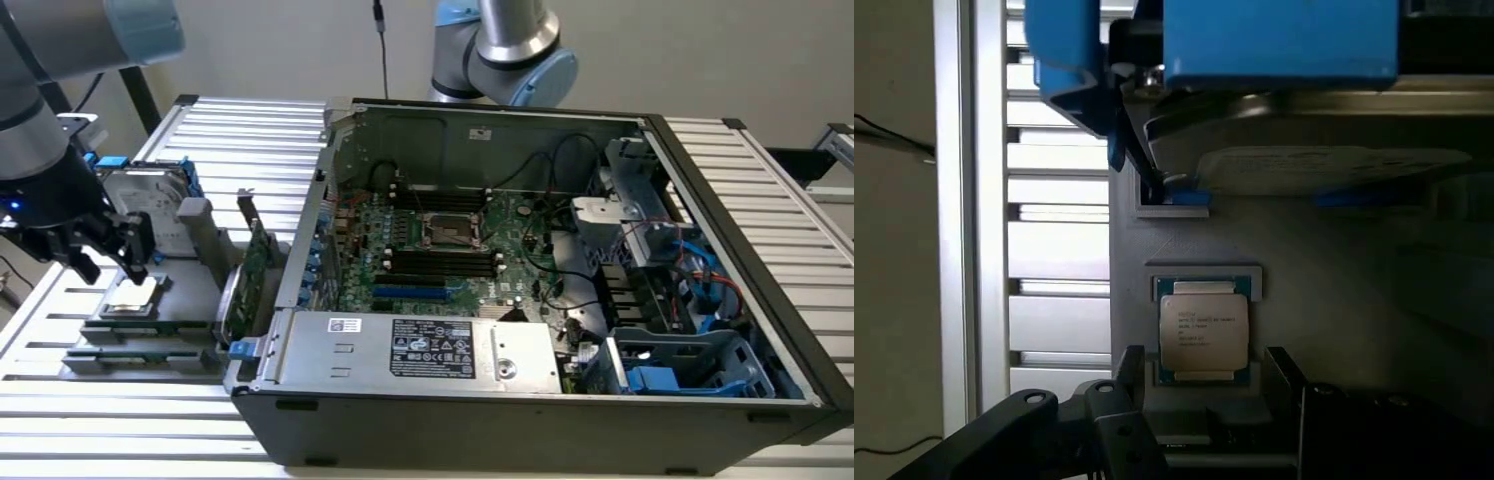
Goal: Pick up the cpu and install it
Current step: 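Pick up the cpu and move it towards the insertion slot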
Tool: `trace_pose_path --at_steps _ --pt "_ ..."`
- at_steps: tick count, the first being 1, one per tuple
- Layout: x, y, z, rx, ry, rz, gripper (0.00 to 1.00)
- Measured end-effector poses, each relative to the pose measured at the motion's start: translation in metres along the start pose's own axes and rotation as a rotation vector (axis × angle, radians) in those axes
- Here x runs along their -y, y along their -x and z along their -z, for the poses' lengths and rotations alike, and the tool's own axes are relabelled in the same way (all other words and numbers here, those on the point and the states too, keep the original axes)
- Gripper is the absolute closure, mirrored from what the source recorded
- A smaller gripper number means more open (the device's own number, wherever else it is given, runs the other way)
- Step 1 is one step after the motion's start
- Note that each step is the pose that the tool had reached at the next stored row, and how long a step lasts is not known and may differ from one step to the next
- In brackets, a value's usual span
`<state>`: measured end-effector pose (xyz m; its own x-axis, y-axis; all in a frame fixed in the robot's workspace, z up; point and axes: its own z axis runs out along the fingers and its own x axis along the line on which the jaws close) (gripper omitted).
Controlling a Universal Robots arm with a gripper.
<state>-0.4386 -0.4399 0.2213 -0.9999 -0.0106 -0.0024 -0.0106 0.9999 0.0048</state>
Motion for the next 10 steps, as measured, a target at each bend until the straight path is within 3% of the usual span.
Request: trace_pose_path --at_steps 10 --pt "0.0001 0.0001 -0.0033 0.0 0.0026 0.0 0.4"
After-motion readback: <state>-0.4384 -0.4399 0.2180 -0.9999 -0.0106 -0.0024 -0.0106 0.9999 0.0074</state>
